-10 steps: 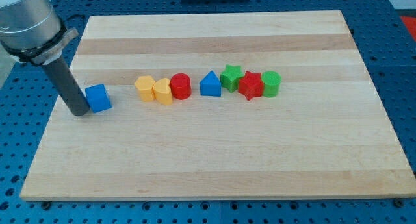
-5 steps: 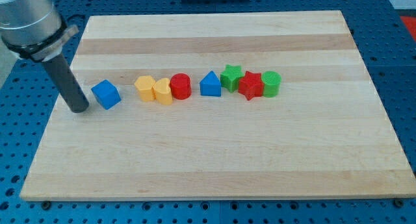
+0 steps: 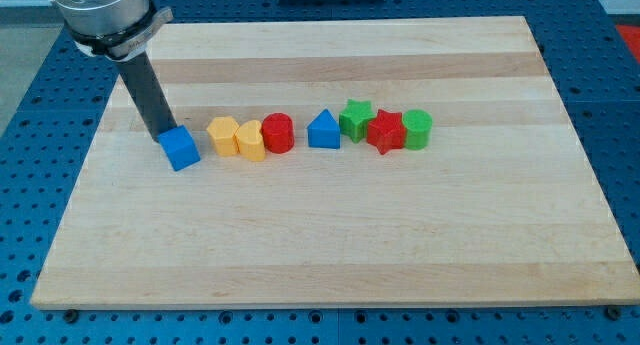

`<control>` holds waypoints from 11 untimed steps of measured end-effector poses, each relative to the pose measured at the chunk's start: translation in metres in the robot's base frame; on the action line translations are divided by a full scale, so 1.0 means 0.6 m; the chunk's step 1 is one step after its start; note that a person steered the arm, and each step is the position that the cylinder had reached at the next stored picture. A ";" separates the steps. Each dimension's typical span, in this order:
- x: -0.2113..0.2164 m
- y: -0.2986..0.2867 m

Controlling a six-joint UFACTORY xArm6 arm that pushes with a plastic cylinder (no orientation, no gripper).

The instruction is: Slide the blue cube towards the line of blocks

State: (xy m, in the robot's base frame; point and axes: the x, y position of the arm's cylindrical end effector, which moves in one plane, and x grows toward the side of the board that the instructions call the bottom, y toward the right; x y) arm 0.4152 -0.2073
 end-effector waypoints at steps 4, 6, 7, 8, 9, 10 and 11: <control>0.089 -0.131; 0.052 -0.047; 0.031 -0.008; 0.025 -0.001; 0.042 -0.034; 0.099 -0.053; 0.118 -0.033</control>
State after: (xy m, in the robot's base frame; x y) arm 0.4862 -0.2271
